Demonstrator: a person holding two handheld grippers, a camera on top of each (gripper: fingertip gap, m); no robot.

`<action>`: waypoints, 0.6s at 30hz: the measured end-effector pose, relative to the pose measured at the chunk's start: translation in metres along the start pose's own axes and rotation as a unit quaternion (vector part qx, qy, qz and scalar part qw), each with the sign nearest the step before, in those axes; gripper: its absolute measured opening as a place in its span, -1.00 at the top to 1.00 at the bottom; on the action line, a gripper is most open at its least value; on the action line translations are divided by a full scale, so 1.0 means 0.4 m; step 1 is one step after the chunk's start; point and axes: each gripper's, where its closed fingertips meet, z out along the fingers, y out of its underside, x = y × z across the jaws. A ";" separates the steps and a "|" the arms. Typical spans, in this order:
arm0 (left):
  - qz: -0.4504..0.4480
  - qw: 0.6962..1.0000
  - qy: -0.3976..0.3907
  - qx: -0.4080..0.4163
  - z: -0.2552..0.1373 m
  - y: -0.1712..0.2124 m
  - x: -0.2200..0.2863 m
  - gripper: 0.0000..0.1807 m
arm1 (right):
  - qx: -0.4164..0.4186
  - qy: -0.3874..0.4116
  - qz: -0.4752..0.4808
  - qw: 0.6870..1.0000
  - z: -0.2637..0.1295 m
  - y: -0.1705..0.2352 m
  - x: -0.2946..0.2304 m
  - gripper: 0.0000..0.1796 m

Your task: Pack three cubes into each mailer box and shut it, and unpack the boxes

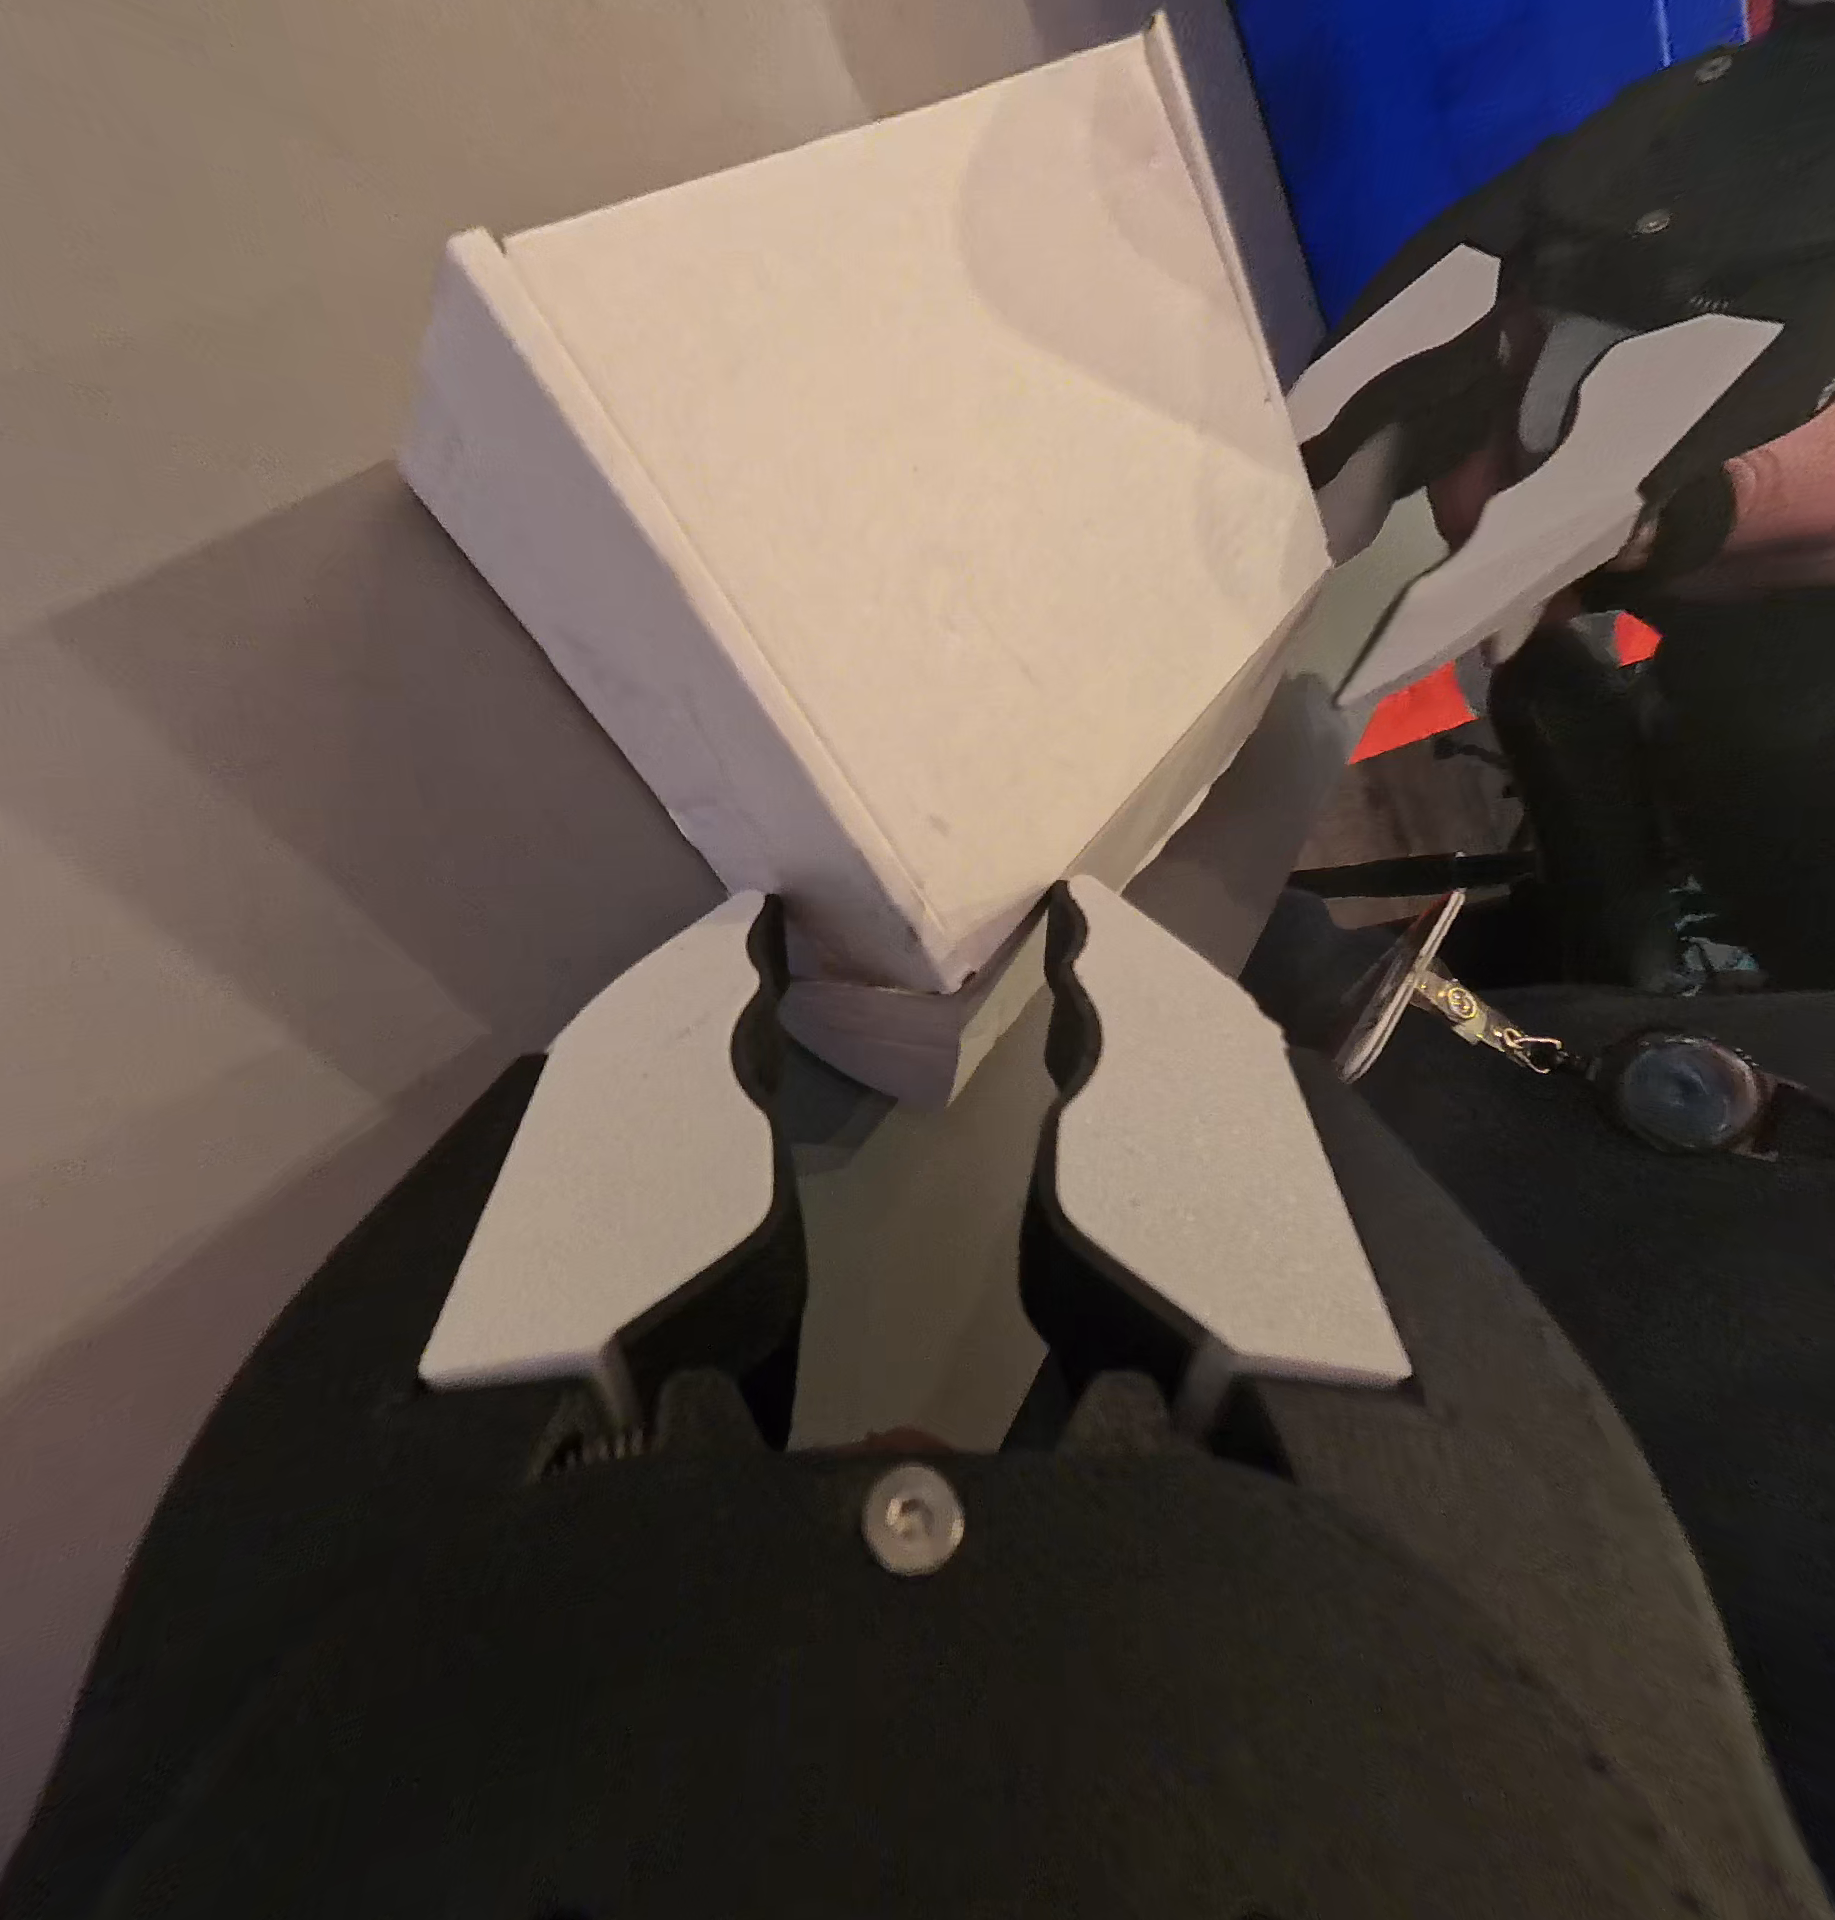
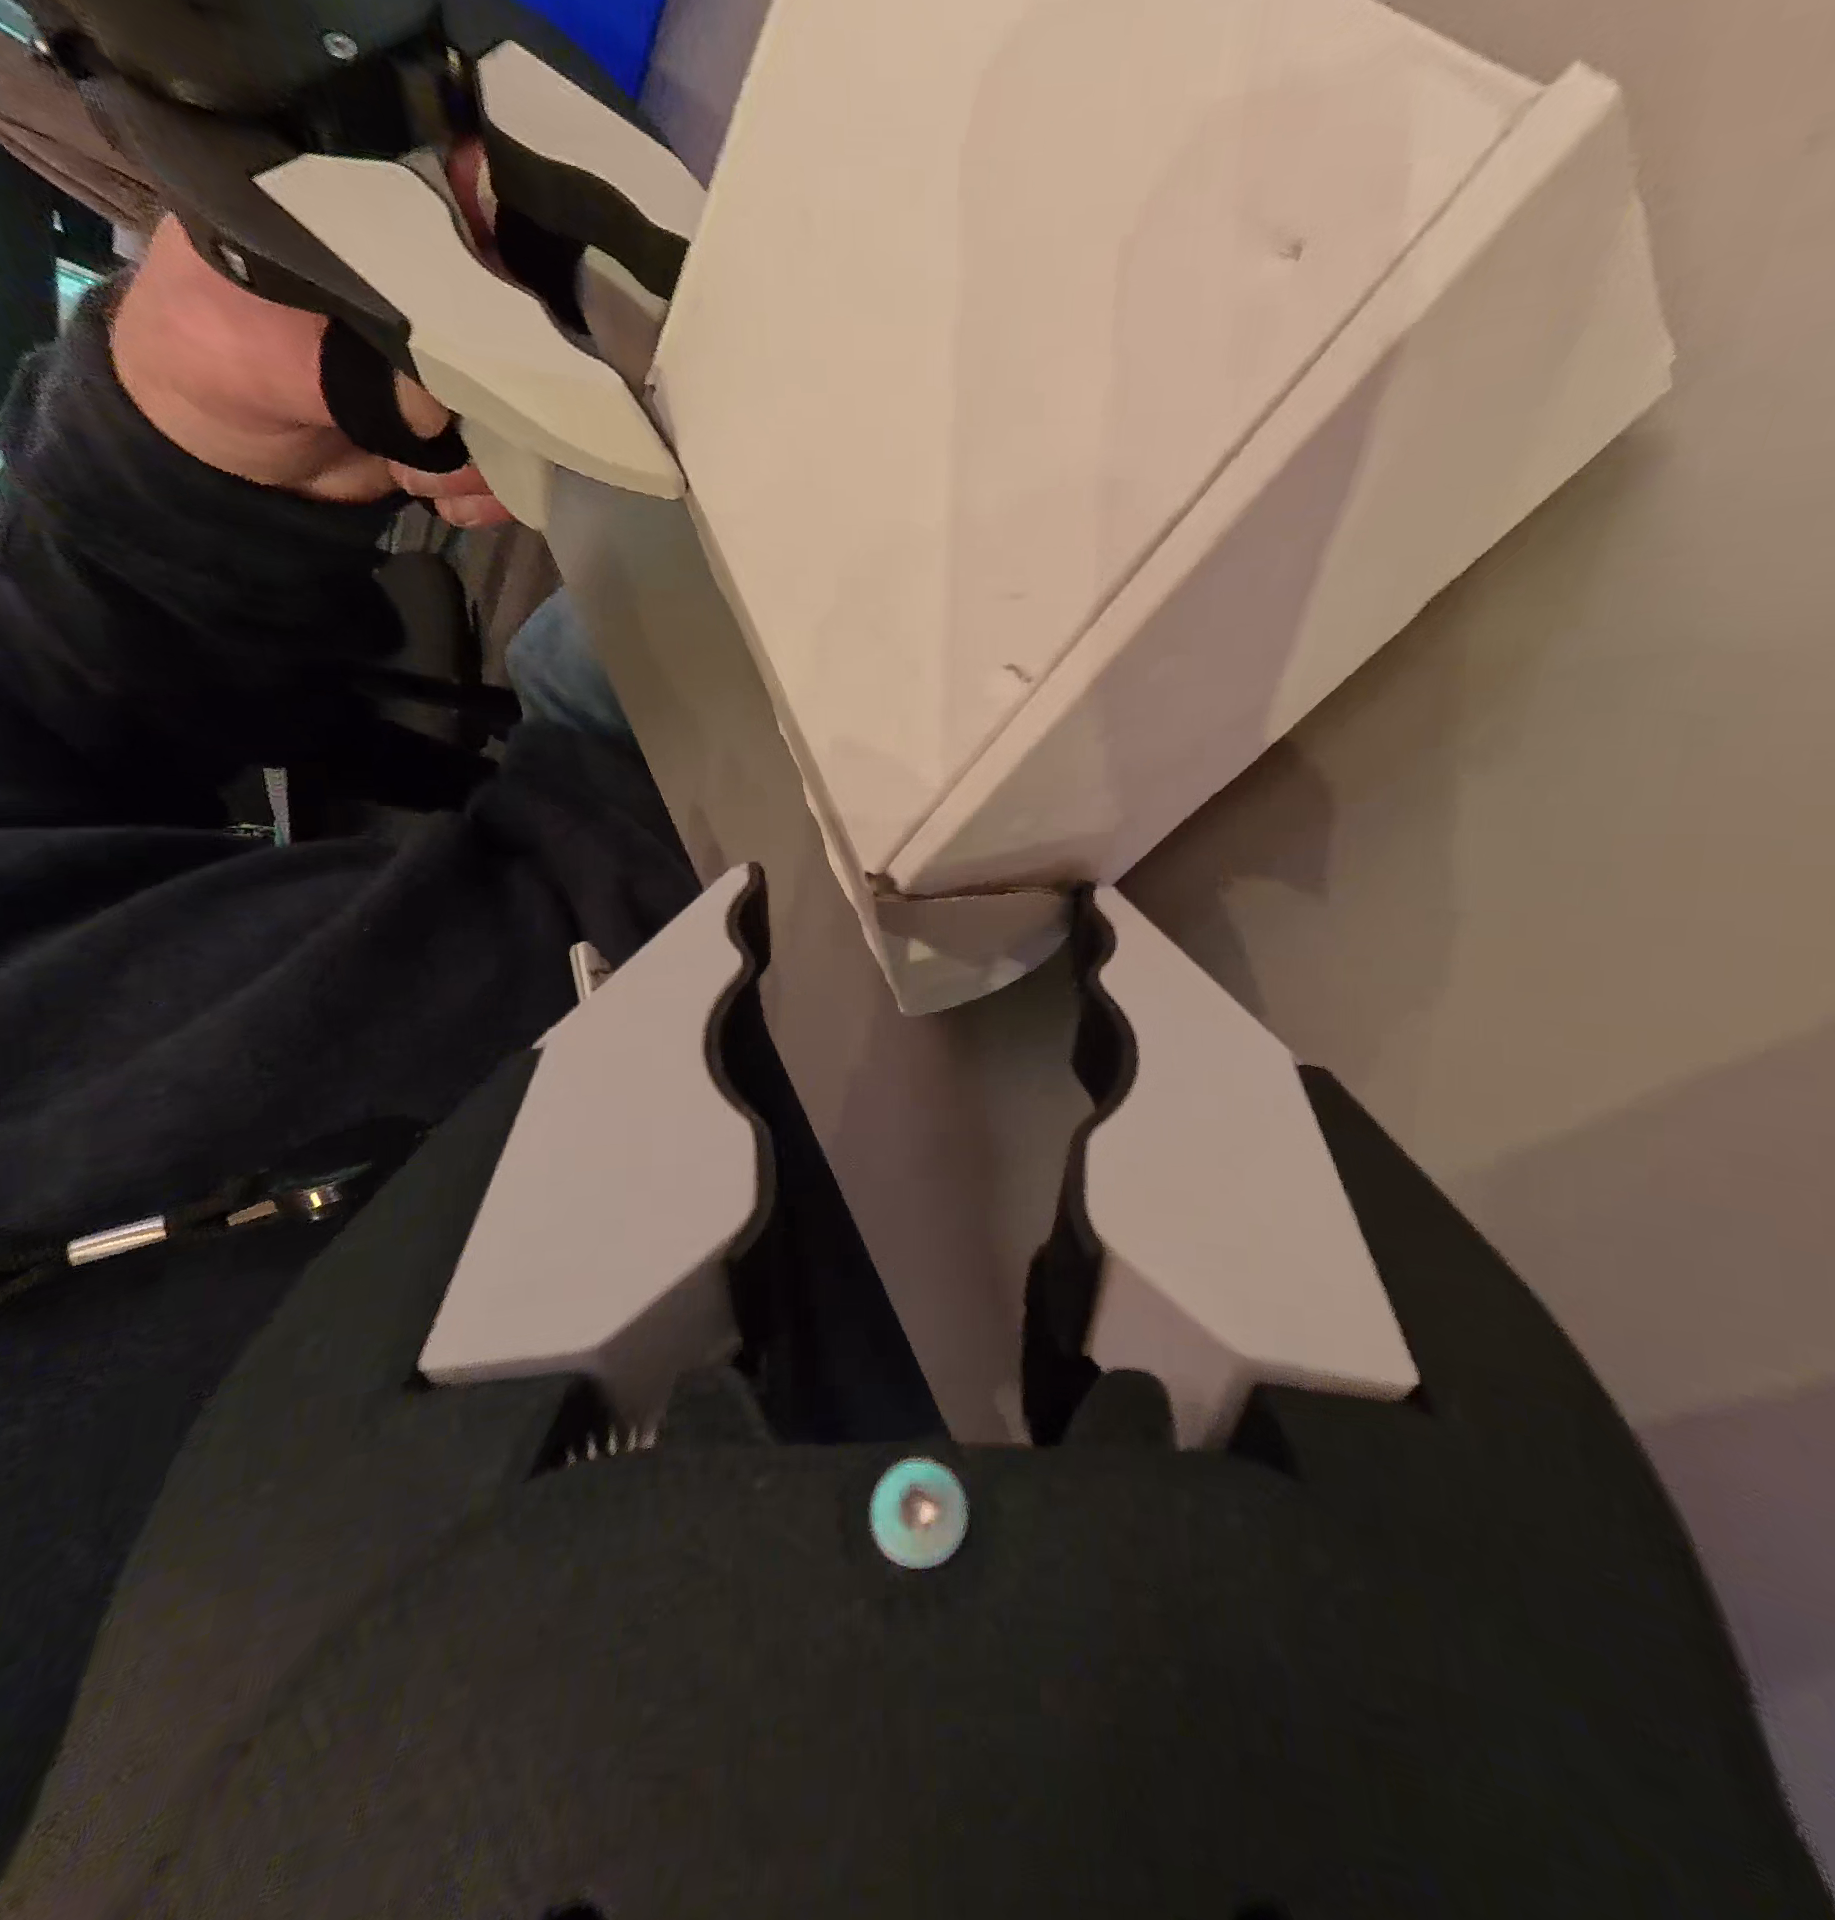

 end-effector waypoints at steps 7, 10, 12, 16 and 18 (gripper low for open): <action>0.012 1.000 -0.006 -0.008 0.000 0.002 -0.002 0.49 | 0.011 -0.005 0.015 1.000 0.003 -0.002 0.028 0.56; 0.009 1.000 -0.002 -0.013 0.000 0.002 -0.002 0.49 | 0.006 -0.004 0.010 1.000 0.004 0.000 0.027 0.56; 0.016 1.000 -0.003 -0.009 0.000 -0.001 -0.003 0.49 | -0.001 -0.009 0.003 1.000 0.004 0.004 0.026 0.53; 0.033 0.999 -0.002 0.001 0.002 -0.010 -0.002 0.51 | -0.025 0.048 -0.077 0.996 0.000 0.006 0.033 0.38; 0.038 0.999 -0.001 0.002 0.005 -0.011 0.000 0.51 | -0.022 0.099 -0.123 0.987 -0.019 -0.011 0.036 0.24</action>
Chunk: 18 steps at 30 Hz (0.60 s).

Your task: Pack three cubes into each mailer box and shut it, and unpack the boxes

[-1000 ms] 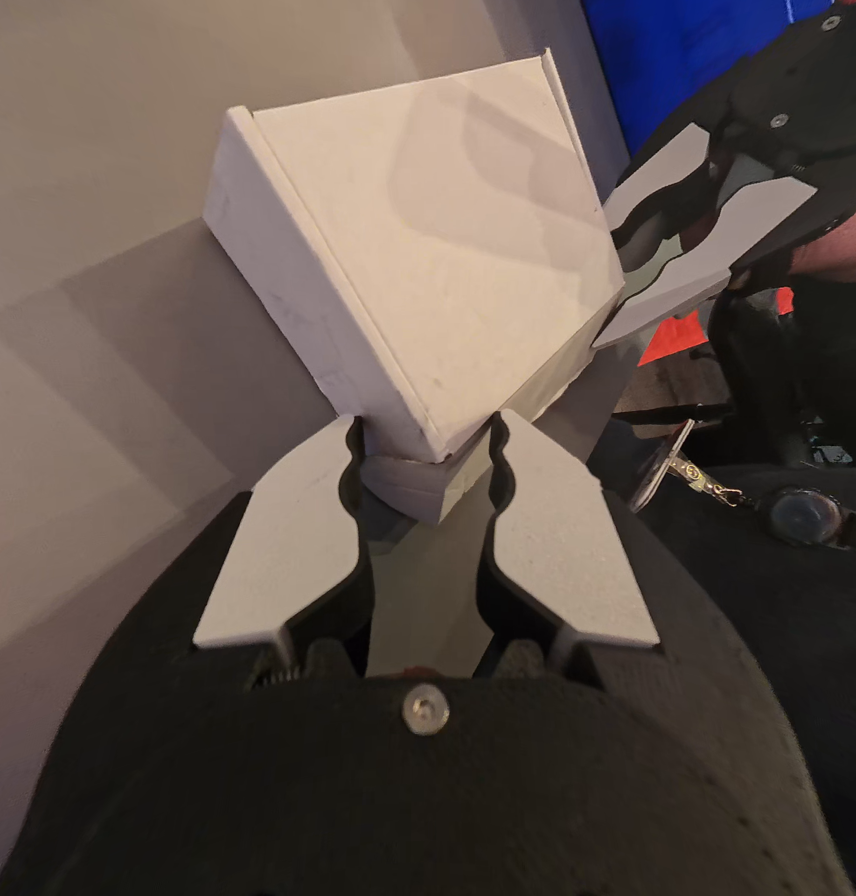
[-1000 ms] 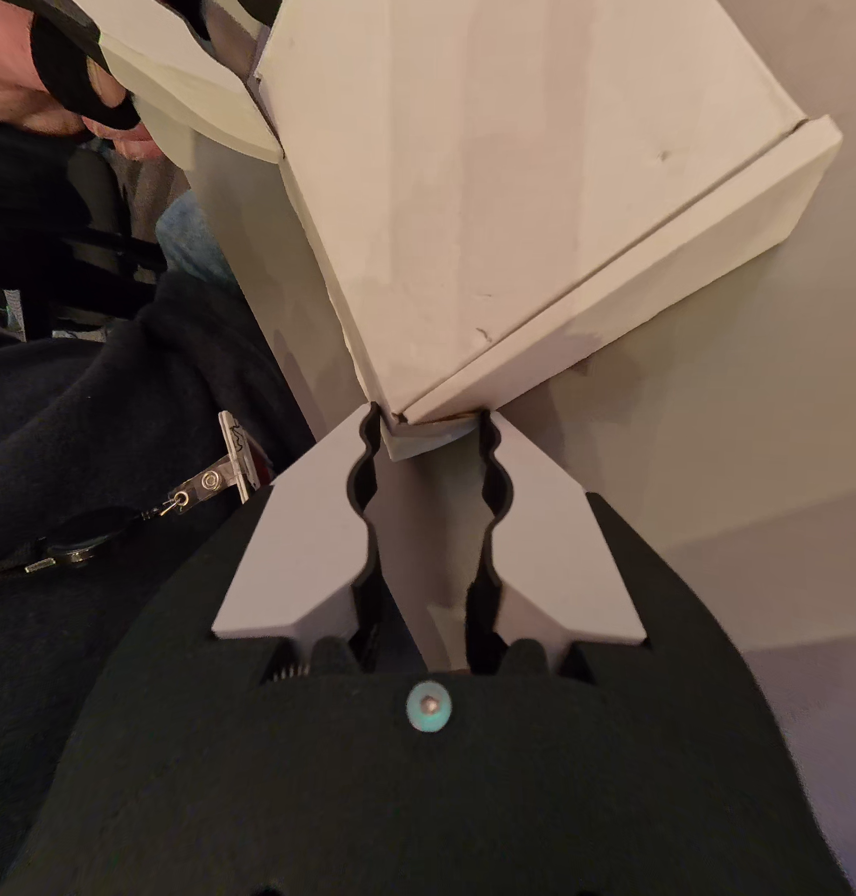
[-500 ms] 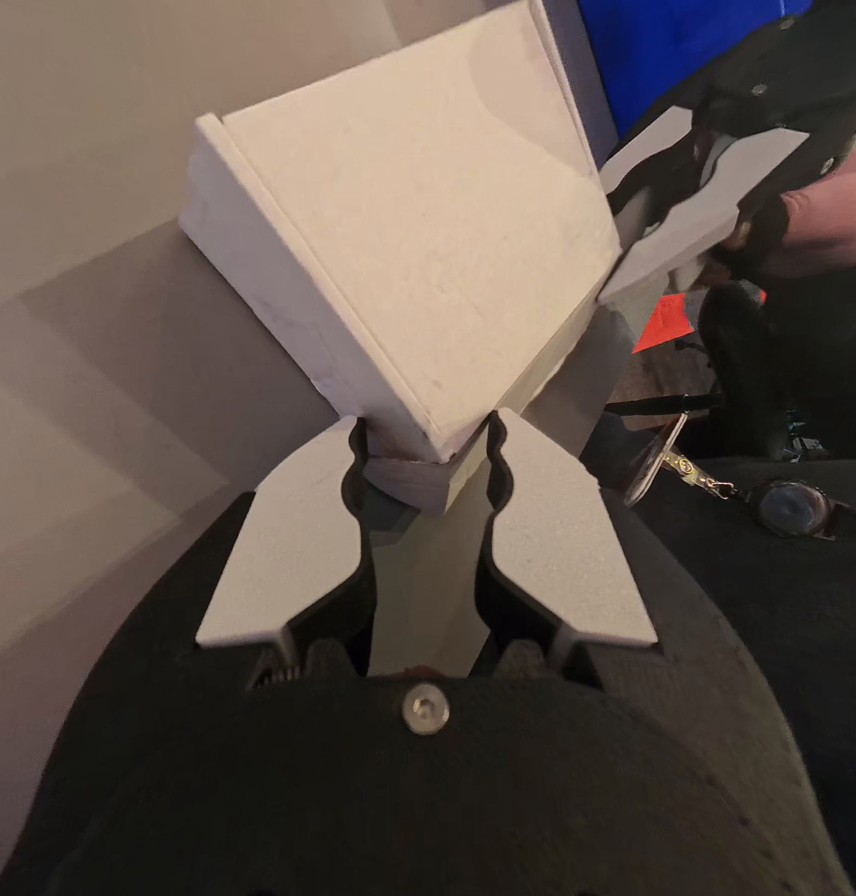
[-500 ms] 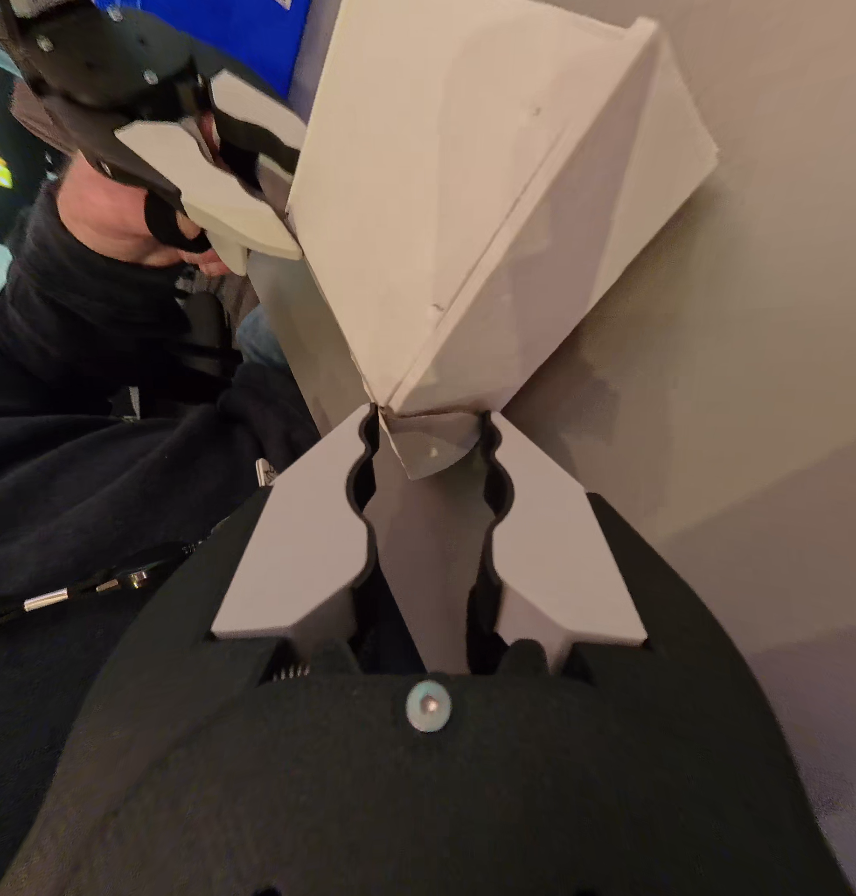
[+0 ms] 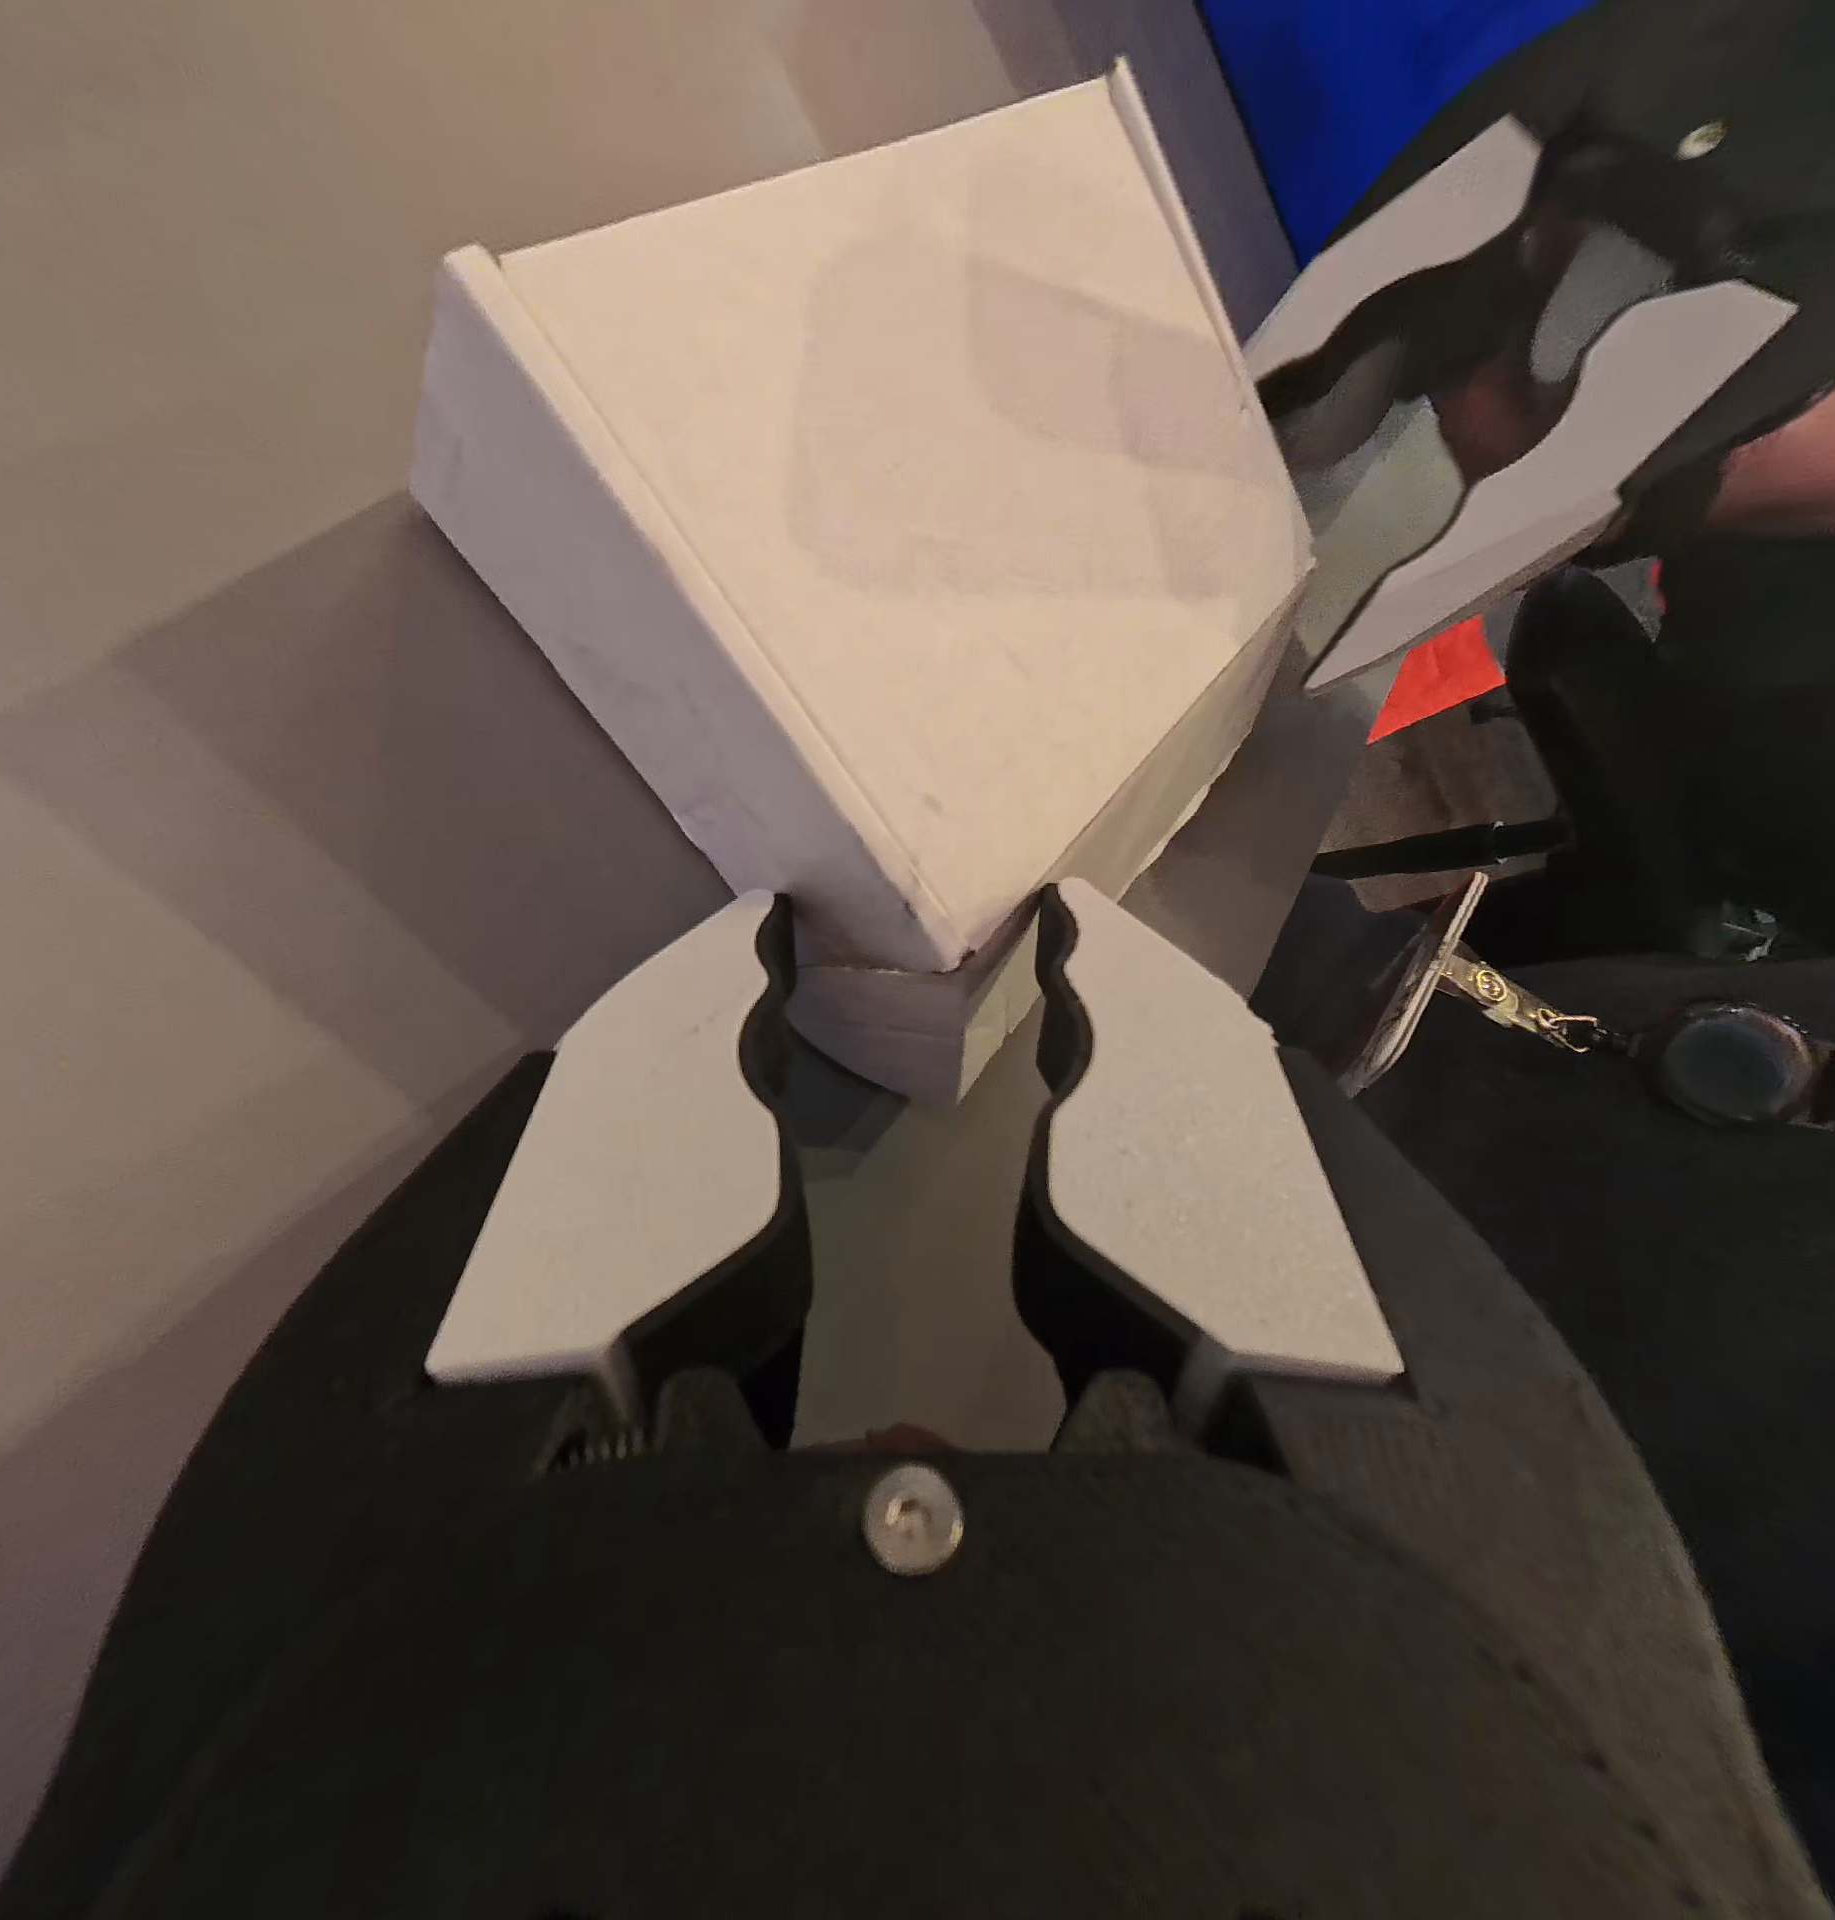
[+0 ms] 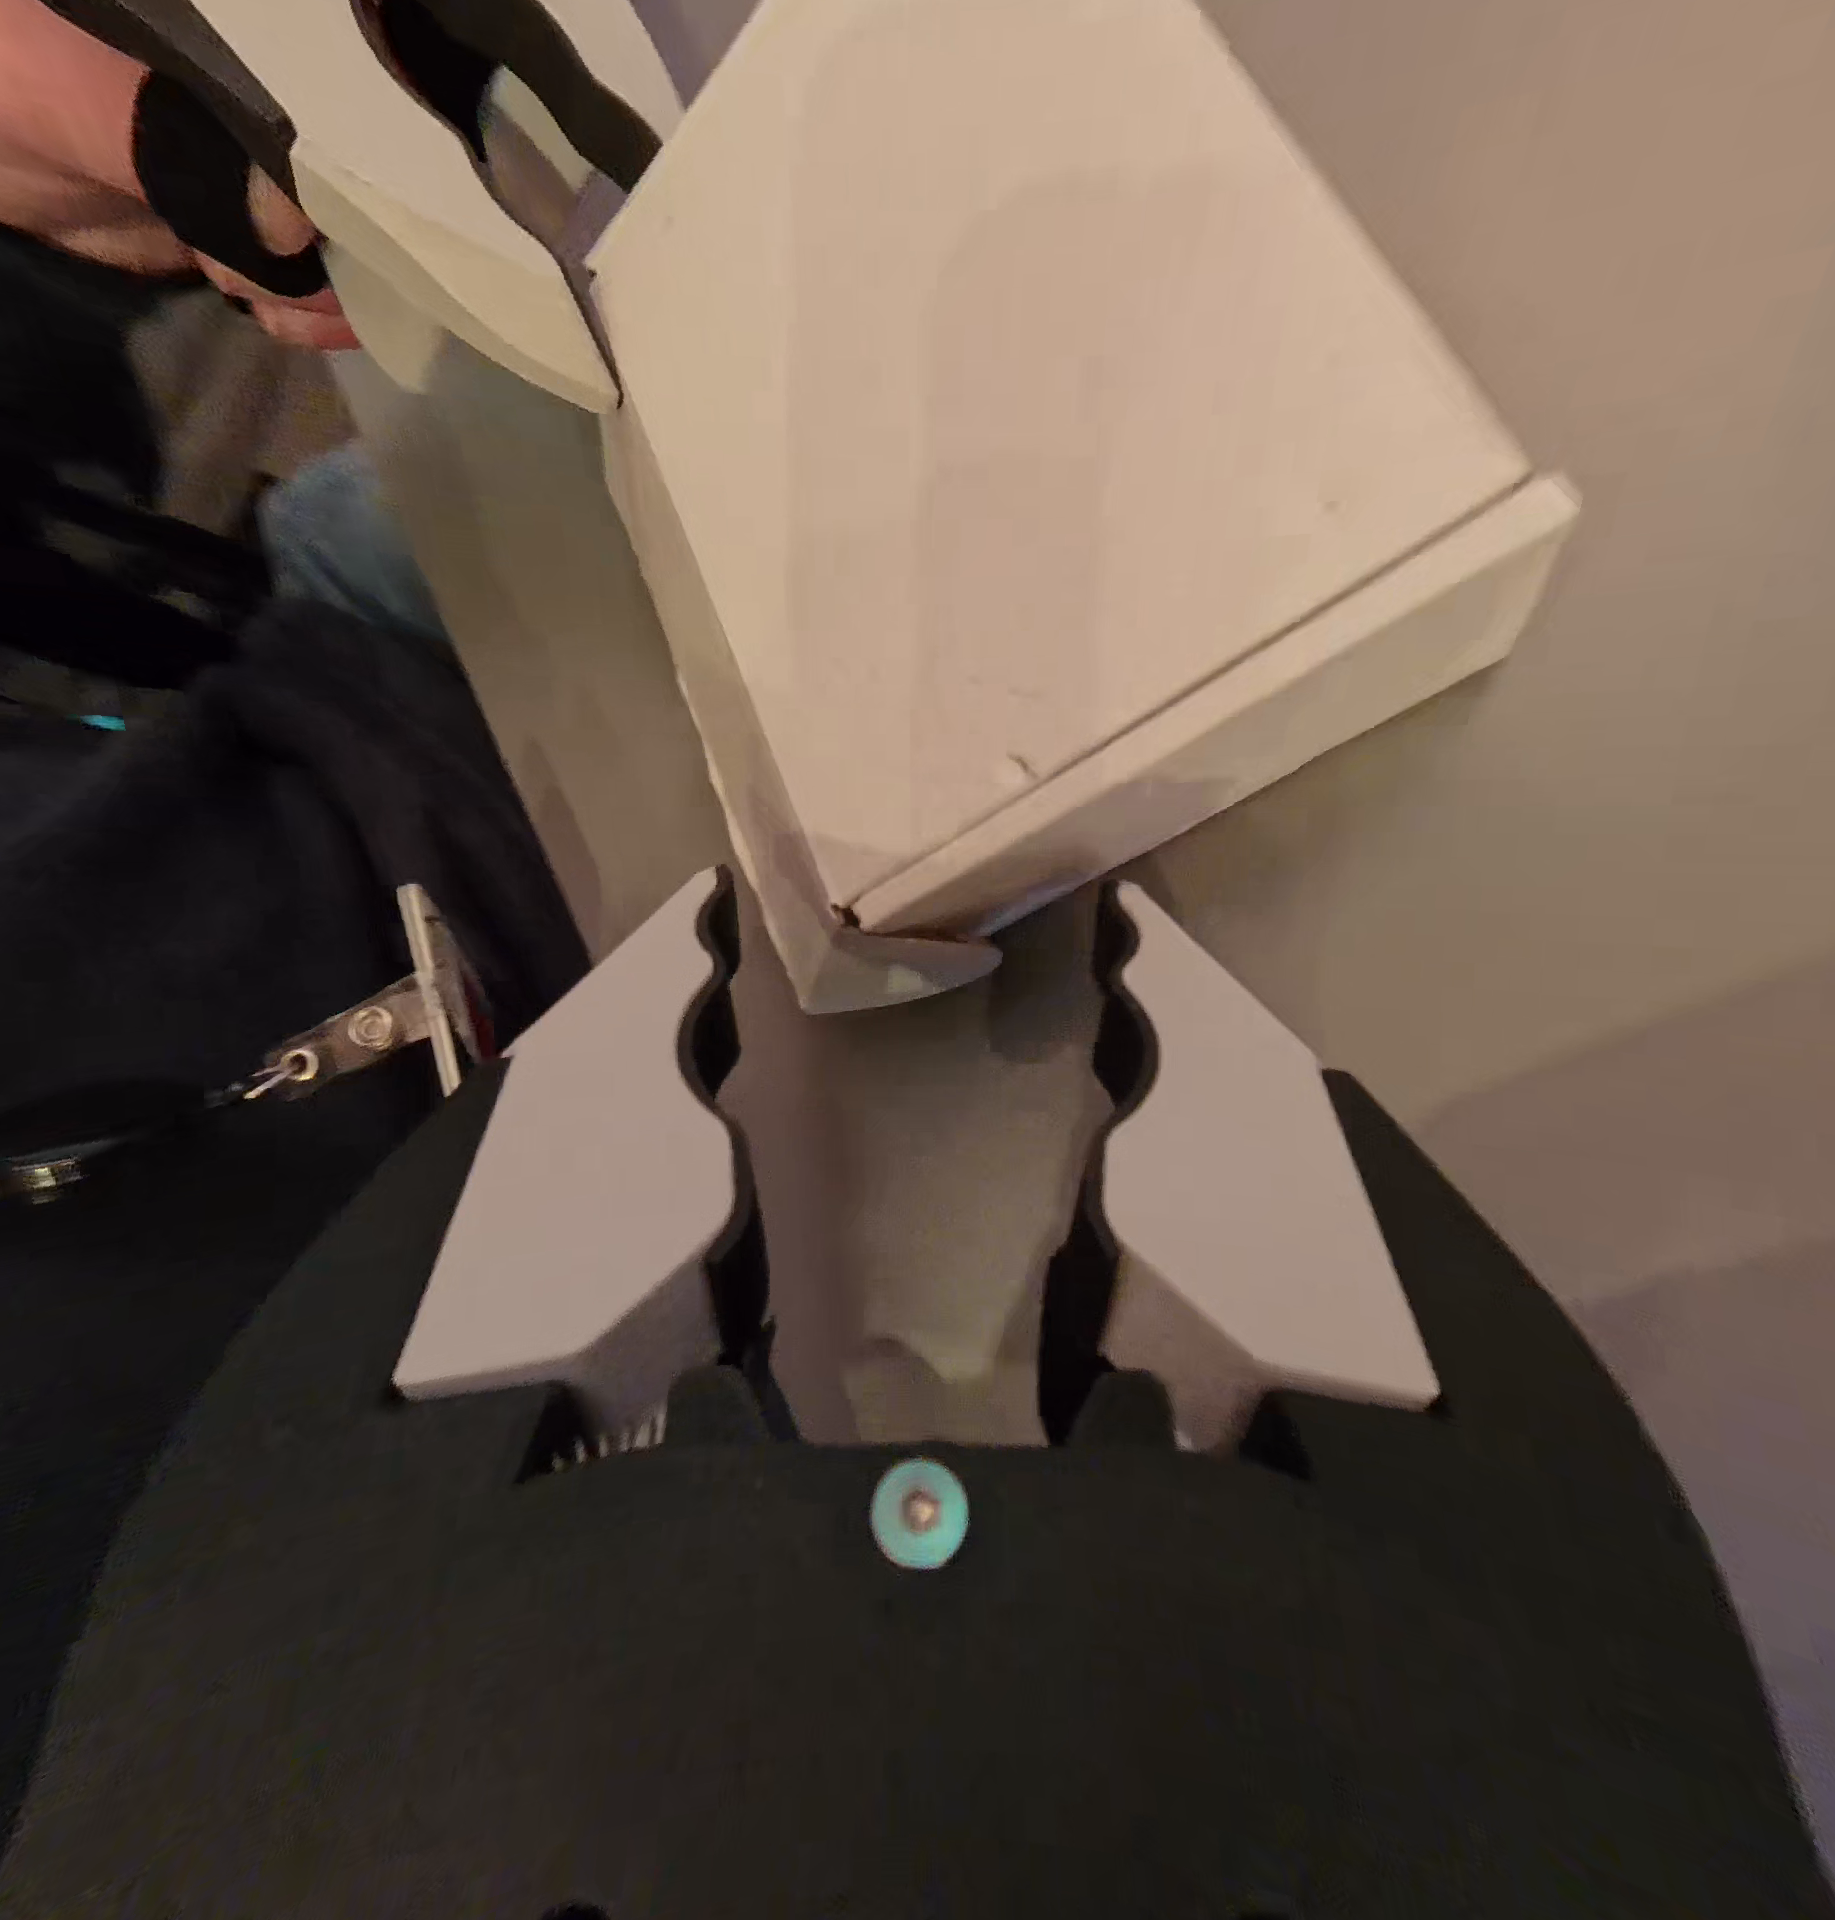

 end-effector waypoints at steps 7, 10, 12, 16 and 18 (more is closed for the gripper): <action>0.022 1.000 -0.008 -0.012 0.004 0.003 0.003 0.51 | 0.029 0.163 -0.226 0.960 -0.072 -0.135 -0.016 0.25; 0.029 0.999 -0.006 -0.016 0.006 0.004 0.006 0.51 | -0.012 0.129 -0.251 0.959 -0.009 -0.150 -0.026 0.36; 0.032 0.999 -0.004 -0.022 0.005 0.014 0.009 0.46 | -0.036 0.120 -0.253 0.959 0.025 -0.143 -0.007 0.50; 0.034 0.999 0.006 -0.026 0.001 0.044 0.017 0.42 | -0.035 0.113 -0.244 0.963 0.029 -0.149 0.002 0.82; 0.032 0.999 0.005 -0.036 0.006 0.063 0.015 0.41 | -0.023 0.108 -0.234 0.966 0.028 -0.149 0.005 0.84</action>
